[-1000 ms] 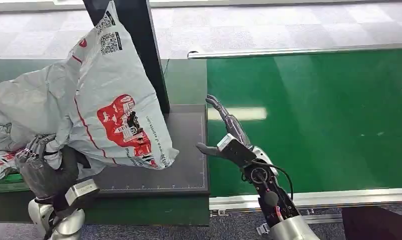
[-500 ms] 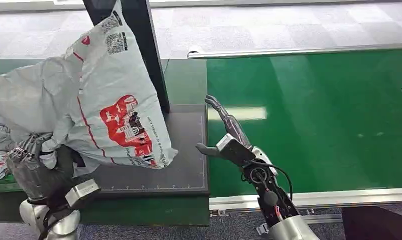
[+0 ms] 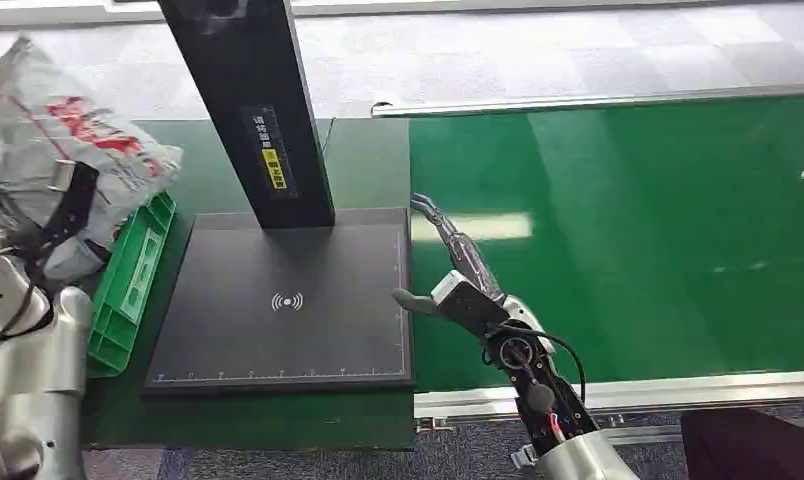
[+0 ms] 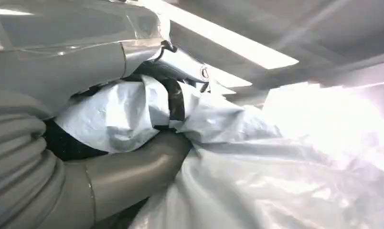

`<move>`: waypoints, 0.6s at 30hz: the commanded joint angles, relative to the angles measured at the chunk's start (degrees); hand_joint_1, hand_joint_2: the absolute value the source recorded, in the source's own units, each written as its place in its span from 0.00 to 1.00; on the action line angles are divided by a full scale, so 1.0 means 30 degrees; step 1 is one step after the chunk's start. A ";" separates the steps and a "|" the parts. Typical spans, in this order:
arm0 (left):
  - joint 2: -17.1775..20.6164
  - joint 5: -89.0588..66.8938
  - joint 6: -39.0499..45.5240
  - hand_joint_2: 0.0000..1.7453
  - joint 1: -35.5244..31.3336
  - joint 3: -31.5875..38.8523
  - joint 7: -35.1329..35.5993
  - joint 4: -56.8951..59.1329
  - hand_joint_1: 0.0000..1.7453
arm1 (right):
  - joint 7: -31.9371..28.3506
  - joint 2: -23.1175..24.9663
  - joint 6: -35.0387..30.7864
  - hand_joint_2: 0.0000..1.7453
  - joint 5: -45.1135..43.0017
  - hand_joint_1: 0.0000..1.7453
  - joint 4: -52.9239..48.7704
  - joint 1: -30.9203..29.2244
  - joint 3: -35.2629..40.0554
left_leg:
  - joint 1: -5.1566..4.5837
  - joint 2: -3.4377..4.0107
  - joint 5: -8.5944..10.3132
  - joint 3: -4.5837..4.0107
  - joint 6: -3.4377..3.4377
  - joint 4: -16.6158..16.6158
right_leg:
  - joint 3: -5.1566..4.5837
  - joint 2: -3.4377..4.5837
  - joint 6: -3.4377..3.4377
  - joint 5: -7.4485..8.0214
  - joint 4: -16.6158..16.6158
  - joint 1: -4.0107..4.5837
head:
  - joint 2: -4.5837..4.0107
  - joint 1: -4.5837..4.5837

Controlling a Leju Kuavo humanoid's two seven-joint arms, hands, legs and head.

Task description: Moved the parcel from conveyor to table for the left to box.

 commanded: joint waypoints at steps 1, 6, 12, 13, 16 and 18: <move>0.4444 -0.0326 0.0310 1.00 -0.4780 -0.2009 -0.3086 1.2318 1.00 | 0.0133 0.0072 0.0174 1.00 0.0036 0.00 0.1665 -0.0977 0.0937 | -0.0010 0.0092 -0.0005 0.0027 -0.0002 -0.0017 | -0.0017 0.0085 -0.0002 0.0004 0.0005 -0.0011 | 0.0000 -0.0007; 0.4328 -0.0296 0.0052 1.00 -0.4751 -0.1990 -0.2907 1.2266 1.00 | 0.0132 0.0040 0.0190 1.00 0.0037 0.00 0.1666 -0.0966 0.0936 | -0.0002 0.0061 -0.0007 -0.0006 0.0000 -0.0021 | -0.0015 0.0051 -0.0001 0.0002 -0.0017 -0.0006 | 0.0000 0.0015; 0.4144 0.0326 -0.1229 1.00 -0.4442 -0.1111 -0.2122 1.2650 1.00 | 0.0120 0.0336 0.0318 1.00 0.0268 0.00 0.2220 -0.1066 0.1104 | -0.0011 0.0028 -0.0007 -0.0034 -0.0017 -0.0011 | -0.0037 0.0028 -0.0009 0.0000 -0.0018 -0.0008 | 0.0000 0.0015; 0.4133 0.0668 -0.1498 1.00 -0.4448 -0.0776 -0.2217 1.2797 1.00 | 0.0111 0.0386 0.0336 1.00 0.0311 0.00 0.2308 -0.1115 0.1127 | -0.0013 0.0034 0.0000 -0.0024 -0.0021 -0.0024 | -0.0035 0.0027 -0.0012 0.0005 -0.0024 -0.0010 | 0.0000 0.0000; 0.3998 0.1620 -0.3611 1.00 -0.4246 0.0132 -0.2368 1.3284 1.00 | 0.0069 0.0615 0.0390 1.00 0.0561 0.00 0.2924 -0.1414 0.1164 | -0.0009 0.0035 -0.0001 -0.0022 -0.0022 -0.0028 | -0.0036 0.0030 -0.0012 0.0010 -0.0028 -0.0006 | 0.0000 0.0015; 0.3960 0.1611 -0.4984 1.00 -0.4491 0.0059 -0.2288 1.3757 1.00 | 0.0083 0.0736 0.0450 1.00 0.0576 0.00 0.3359 -0.1863 0.1130 | -0.0017 0.0043 -0.0001 -0.0010 -0.0019 -0.0038 | -0.0032 0.0038 -0.0008 0.0010 -0.0030 -0.0014 | 0.0000 0.0007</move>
